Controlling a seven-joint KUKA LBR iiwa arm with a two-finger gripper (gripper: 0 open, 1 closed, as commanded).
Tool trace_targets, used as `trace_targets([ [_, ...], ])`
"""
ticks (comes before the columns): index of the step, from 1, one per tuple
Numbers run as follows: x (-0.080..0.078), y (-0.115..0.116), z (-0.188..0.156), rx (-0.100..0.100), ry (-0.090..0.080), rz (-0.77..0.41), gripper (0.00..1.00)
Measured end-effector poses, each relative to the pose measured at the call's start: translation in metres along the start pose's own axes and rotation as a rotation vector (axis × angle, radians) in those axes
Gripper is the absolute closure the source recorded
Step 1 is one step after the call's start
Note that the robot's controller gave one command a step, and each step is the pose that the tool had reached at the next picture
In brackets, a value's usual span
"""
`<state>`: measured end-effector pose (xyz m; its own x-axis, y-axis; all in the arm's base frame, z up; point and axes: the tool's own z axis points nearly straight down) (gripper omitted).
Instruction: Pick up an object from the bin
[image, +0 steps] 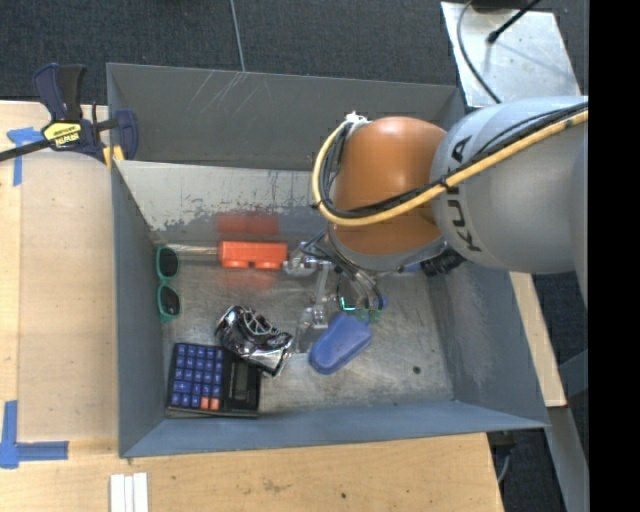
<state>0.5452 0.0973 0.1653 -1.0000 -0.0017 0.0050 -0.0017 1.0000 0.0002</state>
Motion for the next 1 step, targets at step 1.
trace_targets([
  [1, -0.0019, -0.0003, -0.004, -0.001, -0.008, 0.002, 0.0],
])
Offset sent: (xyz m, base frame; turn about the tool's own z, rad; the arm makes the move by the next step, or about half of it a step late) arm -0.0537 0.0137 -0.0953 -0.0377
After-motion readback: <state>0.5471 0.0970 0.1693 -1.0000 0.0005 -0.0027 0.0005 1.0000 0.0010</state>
